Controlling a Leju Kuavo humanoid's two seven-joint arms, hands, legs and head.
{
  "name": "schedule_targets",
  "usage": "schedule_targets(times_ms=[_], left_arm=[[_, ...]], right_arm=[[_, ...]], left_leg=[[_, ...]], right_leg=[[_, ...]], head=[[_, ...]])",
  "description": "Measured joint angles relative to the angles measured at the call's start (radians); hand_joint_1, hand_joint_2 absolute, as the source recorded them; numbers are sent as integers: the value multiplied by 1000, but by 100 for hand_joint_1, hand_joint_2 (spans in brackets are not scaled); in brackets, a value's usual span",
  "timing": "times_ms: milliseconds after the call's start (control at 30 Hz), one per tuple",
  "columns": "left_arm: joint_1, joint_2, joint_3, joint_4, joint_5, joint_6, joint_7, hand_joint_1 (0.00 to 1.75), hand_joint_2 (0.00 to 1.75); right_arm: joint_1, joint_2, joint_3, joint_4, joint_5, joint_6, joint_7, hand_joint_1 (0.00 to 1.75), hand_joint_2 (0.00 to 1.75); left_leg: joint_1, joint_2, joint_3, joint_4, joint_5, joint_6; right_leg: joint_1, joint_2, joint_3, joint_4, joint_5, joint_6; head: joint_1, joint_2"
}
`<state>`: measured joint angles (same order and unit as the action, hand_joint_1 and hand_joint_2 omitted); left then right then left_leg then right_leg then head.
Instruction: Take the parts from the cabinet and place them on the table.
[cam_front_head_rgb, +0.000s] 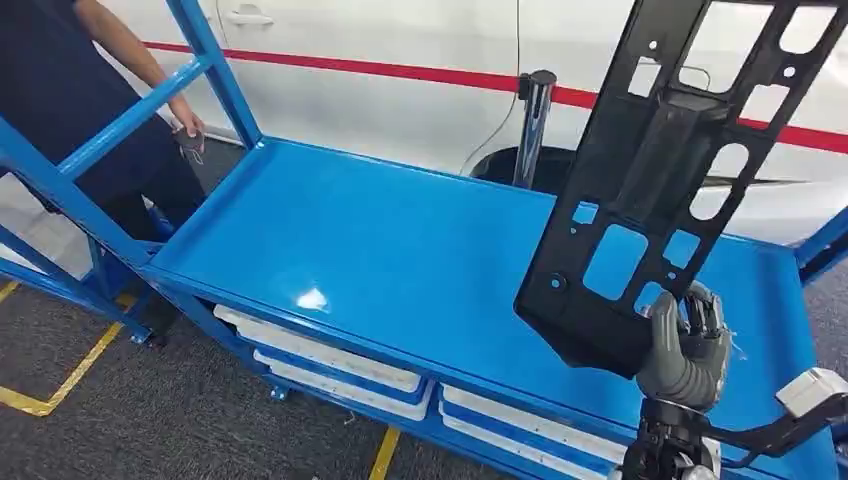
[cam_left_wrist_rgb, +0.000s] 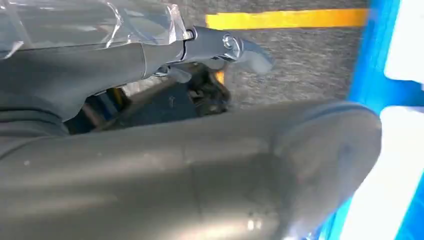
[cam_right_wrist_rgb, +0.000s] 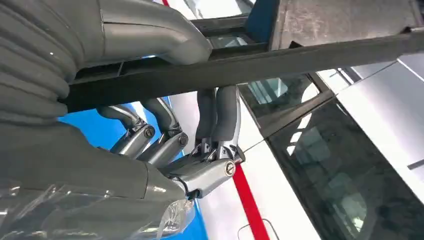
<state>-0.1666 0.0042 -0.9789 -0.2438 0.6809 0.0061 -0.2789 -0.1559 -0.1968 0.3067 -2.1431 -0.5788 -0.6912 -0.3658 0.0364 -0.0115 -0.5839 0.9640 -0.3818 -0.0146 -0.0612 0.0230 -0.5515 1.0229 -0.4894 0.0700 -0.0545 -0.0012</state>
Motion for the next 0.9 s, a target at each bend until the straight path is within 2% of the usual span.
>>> schedule_targets(times_ms=[33, 67, 100, 167, 200, 233, 267, 300, 333, 367, 400, 433, 467, 500, 533, 567, 600, 633, 667, 700, 733, 767, 800, 833, 867, 900], left_arm=[[1, 0, 0, 0, -1, 0, 0, 0, 0], [1, 0, 0, 0, -1, 0, 0, 0, 0], [1, 0, 0, 0, -1, 1, 0, 0, 0], [1, 0, 0, 0, -4, 2, 1, 0, 0], [1, 0, 0, 0, -6, 2, 2, 0, 0], [1, 0, 0, 0, -7, 3, 2, 0, 0], [1, 0, 0, 0, -8, 4, 2, 0, 0], [1, 0, 0, 0, -10, 5, 2, 0, 0], [0, 0, 0, 0, -11, 6, 2, 0, 0], [-3, 3, 0, 0, -12, 7, 3, 0, 0], [-4, 12, 0, 0, -12, 9, 4, 0, 0], [-4, 1, -1, -3, -14, 8, 2, 0, 0], [-4, 4, -1, -3, -14, 8, 4, 0, 0], [-4, 4, -1, -3, -14, 10, 4, 0, 0], [-3, 4, -1, -3, -14, 10, 4, 0, 0], [-4, 3, -1, -3, -14, 10, 4, 0, 0], [-3, 3, -1, -3, -15, 10, 3, 0, 0], [-2, 3, -1, -3, -15, 10, 4, 0, 0], [0, 2, -2, -3, -16, 10, 4, 0, 0], [1, 0, -2, -3, -17, 10, 4, 0, 0], [0, -1, -3, -3, -17, 11, 4, 0, 0], [0, -1, -3, -3, -17, 12, 4, 0, 0], [0, -1, -3, -3, -17, 12, 4, 0, 0], [0, -2, -3, -3, -18, 13, 4, 0, 0], [0, -2, -3, -3, -21, 15, 3, 0, 0], [0, 10, -3, -3, -22, 20, 2, 0, 0]], right_arm=[[0, 0, 2, 0, -1, 0, -1, 175, 175], [-1, 0, 2, 0, -2, 0, -2, 175, 175], [-3, 0, 3, -1, -1, 0, -5, 175, 175], [0, -3, 3, -1, -5, 0, -9, 175, 175], [1, -3, 4, -1, -8, 0, -12, 175, 175], [1, -3, 5, -1, -10, 0, -14, 175, 175], [3, -4, 5, -1, -11, 0, -17, 175, 175], [3, -4, 5, -1, -12, 0, -21, 175, 175], [2, -5, 6, -2, -16, 0, -26, 175, 175], [3, -5, 6, -3, -18, 0, -29, 175, 175], [3, -6, 5, -3, -18, 0, -33, 175, 175], [5, -10, 6, -5, -20, 0, -34, 175, 175], [4, -12, 6, -5, -20, 0, -34, 175, 175], [4, -12, 7, -5, -20, 0, -35, 175, 175], [4, -12, 8, -5, -21, 0, -37, 175, 175], [6, -17, 10, -5, -21, 0, -39, 175, 175], [6, -18, 11, -6, -21, 0, -42, 175, 175], [4, -27, 12, -6, -22, 0, -43, 175, 175], [6, -31, 12, -5, -22, 0, -43, 175, 175], [6, -33, 14, -5, -22, 0, -45, 175, 175], [6, -33, 17, -5, -25, 0, -45, 175, 175], [6, -36, 18, -5, -28, 0, -46, 175, 175], [6, -42, 21, -5, -29, 0, -46, 175, 175], [6, -47, 23, -5, -30, 0, -46, 175, 175], [5, -49, 24, -5, -30, 0, -46, 175, 175], [1, -50, 27, -5, -31, 0, -46, 175, 175]], left_leg=[[6, 1, -5, 6, -3, -4], [5, 6, -21, 39, -41, -1], [3, 7, -47, 104, -94, 3], [-7, 7, -106, 278, -190, 12], [-13, 7, -119, 333, -211, 19], [-19, 7, -110, 339, -207, 28], [-29, 7, -78, 300, -187, 42], [-42, 7, -30, 227, -160, 61], [-56, 4, 33, 127, -132, 89], [-78, 8, 93, 31, -127, 122], [-79, 10, 104, 18, -126, 137], [-88, 14, 100, 4, -102, 132], [-92, 11, 105, -10, -101, 136], [-94, 12, 104, -11, -97, 136], [-90, 13, 97, -32, -80, 137], [-76, 19, 109, -52, -56, 110], [-71, 16, 101, -61, -47, 108], [-63, 16, 90, -60, -35, 104], [-58, 17, 81, -60, -29, 97], [-51, 18, 70, -60, -22, 90], [-43, 19, 58, -56, -15, 81], [-34, 20, 46, -51, -10, 73], [-23, 21, 33, -43, -8, 66], [-10, 21, 19, -30, -7, 55], [-2, 22, 3, -7, -12, 38], [-16, 20, -15, 12, -17, 23]], right_leg=[[3, -4, -7, -1, 4, -14], [9, -7, -14, -1, 11, -25], [12, -8, -21, -1, 16, -32], [25, -13, -38, -1, 28, -44], [34, -14, -46, -1, 34, -49], [43, -14, -52, 0, 38, -53], [52, -14, -58, -1, 44, -56], [62, -14, -64, -1, 50, -59], [70, -12, -69, -2, 56, -62], [69, -13, -70, -2, 62, -64], [72, -15, -70, -10, 69, -59], [59, -20, -63, -16, 74, -59], [56, -19, -64, -17, 79, -60], [54, -19, -65, -20, 86, -55], [59, -18, -66, -26, 94, -49], [60, -18, -78, -7, 76, -48], [62, -17, -90, 24, 26, -38], [59, -18, -113, 90, -36, -30], [54, -18, -130, 155, -79, -22], [47, -18, -142, 217, -106, -12], [40, -18, -140, 248, -102, -1], [30, -19, -119, 234, -72, 11], [19, -20, -78, 180, -32, 28], [6, -22, -24, 101, 1, 45], [-6, -23, 26, 12, -5, 71], [6, -18, 42, -2, -41, 84]], head=[[0, 0], [0, 0], [0, 0], [0, 0], [0, 0], [0, 0], [0, 0], [0, 0], [0, 0], [0, 0], [5, 0], [3, 0], [3, 0], [3, 0], [3, 0], [1, 0], [2, 0], [3, 0], [3, 0], [2, 0], [2, 0], [3, 0], [2, 0], [3, 0], [3, 0], [10, 0]])
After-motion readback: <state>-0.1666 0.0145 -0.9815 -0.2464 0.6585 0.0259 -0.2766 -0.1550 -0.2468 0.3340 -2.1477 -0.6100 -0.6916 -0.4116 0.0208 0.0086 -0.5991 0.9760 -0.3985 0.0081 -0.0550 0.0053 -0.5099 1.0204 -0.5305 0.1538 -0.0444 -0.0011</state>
